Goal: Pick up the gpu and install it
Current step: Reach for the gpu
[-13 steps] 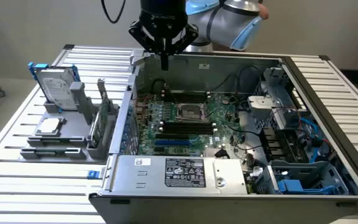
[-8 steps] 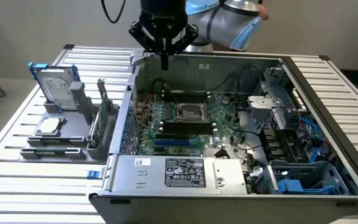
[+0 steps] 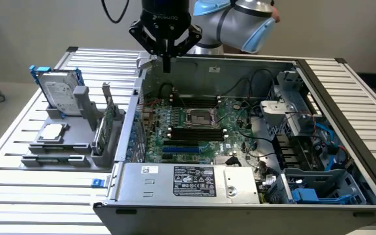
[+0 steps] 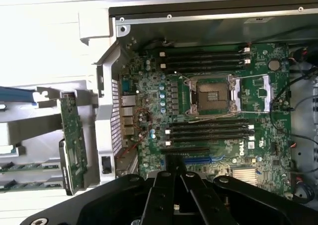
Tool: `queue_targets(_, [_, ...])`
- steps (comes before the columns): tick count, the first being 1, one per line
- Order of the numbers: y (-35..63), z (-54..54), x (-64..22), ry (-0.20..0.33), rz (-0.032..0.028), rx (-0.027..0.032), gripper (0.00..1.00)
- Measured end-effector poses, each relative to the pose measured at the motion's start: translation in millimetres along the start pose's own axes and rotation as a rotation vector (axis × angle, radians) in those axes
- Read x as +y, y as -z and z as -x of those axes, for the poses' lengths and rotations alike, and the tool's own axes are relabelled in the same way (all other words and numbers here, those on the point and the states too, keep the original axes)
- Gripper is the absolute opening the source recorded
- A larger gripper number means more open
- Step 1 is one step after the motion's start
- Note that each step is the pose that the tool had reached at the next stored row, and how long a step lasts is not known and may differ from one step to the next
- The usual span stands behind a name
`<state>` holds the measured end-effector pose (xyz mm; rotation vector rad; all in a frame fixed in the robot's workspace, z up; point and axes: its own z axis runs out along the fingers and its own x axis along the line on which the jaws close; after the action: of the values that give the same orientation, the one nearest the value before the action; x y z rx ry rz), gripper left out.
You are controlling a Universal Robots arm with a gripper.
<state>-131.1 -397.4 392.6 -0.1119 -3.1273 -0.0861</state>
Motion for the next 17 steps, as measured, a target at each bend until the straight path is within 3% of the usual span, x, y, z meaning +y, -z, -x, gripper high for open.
queue_targets(6, [-1.5,-26.9,0.1,-0.001,0.0011,0.0135,0.11])
queue_targets(17, [-13.4,-76.4,-2.9,-0.001,0.0009,0.0163,0.11])
